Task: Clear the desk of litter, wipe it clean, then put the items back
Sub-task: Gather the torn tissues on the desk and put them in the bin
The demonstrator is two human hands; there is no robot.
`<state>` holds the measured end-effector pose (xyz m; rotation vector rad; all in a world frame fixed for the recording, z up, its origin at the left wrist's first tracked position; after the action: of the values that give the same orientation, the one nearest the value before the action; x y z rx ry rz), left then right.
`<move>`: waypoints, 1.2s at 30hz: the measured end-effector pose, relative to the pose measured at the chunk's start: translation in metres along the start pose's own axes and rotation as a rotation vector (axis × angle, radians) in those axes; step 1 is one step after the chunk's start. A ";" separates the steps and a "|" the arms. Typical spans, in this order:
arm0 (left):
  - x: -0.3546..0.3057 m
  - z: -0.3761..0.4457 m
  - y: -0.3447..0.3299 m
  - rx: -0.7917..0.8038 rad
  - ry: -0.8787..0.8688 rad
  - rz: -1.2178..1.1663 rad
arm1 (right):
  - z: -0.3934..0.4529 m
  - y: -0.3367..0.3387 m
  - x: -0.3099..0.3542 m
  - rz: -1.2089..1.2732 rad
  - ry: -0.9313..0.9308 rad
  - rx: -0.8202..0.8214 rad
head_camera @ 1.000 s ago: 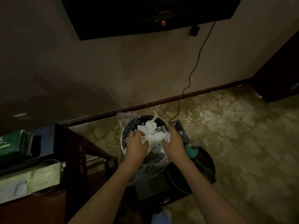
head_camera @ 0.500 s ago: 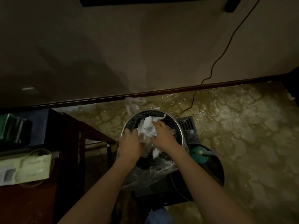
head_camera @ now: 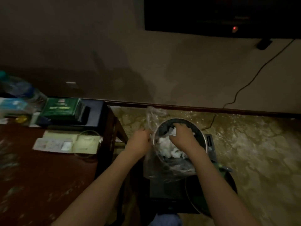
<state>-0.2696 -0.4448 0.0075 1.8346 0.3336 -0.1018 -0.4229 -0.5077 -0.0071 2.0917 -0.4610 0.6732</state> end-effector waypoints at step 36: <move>0.507 -0.538 0.086 -0.338 0.767 -0.006 | -0.322 -0.489 0.429 -0.117 0.733 0.350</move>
<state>0.1837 0.1348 0.1205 1.4711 0.8333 0.6341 0.0861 -0.0025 0.1033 1.9765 0.2051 1.4444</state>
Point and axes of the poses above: each hand's wrist, its own z-axis towards the middle knuckle, its own y-axis out of the back of the hand, x = y × z, the point moved 5 cm from there along z, towards the middle knuckle, and after that the axes turned 15 degrees about z, right-handed, at the moved point
